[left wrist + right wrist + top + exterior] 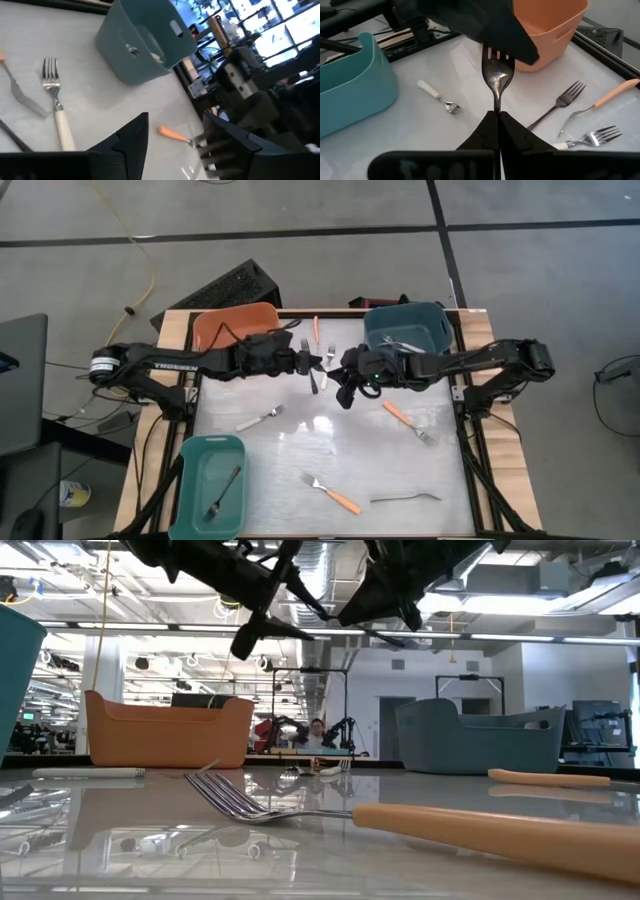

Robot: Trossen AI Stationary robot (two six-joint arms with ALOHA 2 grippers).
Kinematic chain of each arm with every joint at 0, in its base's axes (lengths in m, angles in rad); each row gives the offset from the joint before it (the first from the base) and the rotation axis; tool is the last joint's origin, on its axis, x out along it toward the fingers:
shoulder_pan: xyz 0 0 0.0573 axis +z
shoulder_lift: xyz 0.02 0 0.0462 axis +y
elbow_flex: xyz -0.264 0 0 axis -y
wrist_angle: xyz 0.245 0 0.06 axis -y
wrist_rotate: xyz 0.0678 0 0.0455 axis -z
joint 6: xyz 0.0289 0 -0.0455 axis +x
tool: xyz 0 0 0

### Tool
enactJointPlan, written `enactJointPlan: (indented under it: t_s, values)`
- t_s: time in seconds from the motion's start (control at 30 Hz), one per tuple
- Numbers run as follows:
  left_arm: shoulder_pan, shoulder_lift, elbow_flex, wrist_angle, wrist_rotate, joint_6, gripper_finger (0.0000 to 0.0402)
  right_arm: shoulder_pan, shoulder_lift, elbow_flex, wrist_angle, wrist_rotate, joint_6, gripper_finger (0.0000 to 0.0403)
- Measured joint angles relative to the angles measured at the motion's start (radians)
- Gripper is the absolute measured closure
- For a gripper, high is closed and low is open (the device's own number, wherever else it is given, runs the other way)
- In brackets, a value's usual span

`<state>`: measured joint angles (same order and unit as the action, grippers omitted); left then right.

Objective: Sort silverware by color (type)
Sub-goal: Put the black fork into the green bin

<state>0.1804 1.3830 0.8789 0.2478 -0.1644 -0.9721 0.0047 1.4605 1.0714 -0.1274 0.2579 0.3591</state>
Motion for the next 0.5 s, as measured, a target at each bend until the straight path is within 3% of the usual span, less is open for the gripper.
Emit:
enactJointPlan:
  t_s: [0.13,0.43,0.5]
  values:
    - [0.0,0.019,0.0,0.007,0.004,0.007,0.0253,-0.001,0.001,0.0,-0.002,0.003,0.006,0.0381]
    - [0.001,0.024,0.001,0.034,0.036,0.05,0.0385,-0.014,0.002,0.0,0.001,0.003,0.007,0.038]
    - [0.001,0.024,0.001,0.056,0.056,0.07,0.0395,-0.014,0.002,0.0,0.001,0.004,0.007,0.0374]
